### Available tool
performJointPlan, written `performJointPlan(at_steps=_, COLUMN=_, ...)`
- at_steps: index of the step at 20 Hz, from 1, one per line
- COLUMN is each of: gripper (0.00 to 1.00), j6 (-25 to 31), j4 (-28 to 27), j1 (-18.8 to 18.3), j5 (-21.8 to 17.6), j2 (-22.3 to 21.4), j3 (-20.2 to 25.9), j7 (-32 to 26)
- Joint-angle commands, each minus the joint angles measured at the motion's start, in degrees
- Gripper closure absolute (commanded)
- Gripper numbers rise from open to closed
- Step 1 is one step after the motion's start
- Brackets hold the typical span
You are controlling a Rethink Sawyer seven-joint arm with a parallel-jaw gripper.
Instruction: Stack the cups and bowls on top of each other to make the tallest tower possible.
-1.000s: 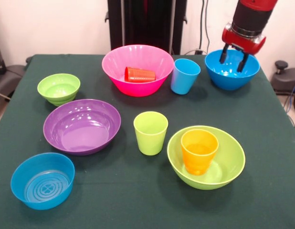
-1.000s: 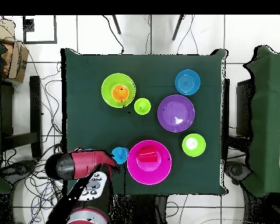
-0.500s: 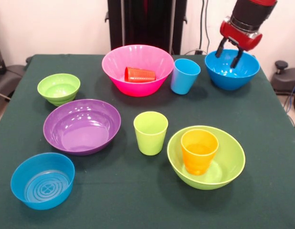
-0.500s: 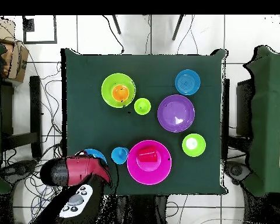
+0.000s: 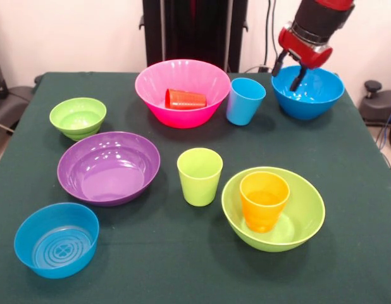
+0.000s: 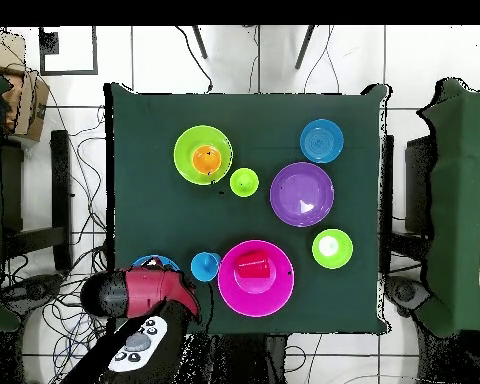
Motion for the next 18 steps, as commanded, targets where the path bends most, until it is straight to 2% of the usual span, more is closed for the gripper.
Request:
performJointPlan(at_steps=1, gripper=0.00, j6=1.90, j4=-3.15, j1=-2.91, j5=-5.98, j2=2.61, j3=5.43, j7=-4.88)
performJointPlan(at_steps=6, gripper=0.00, j6=1.75, j4=-5.45, j1=-2.78, j5=-7.84, j2=4.01, j3=5.79, j7=-3.83)
performJointPlan(at_steps=18, gripper=0.00, j6=0.57, j4=-5.34, j1=-3.89, j5=-10.09, j2=3.73, j3=6.36, j7=-2.21)
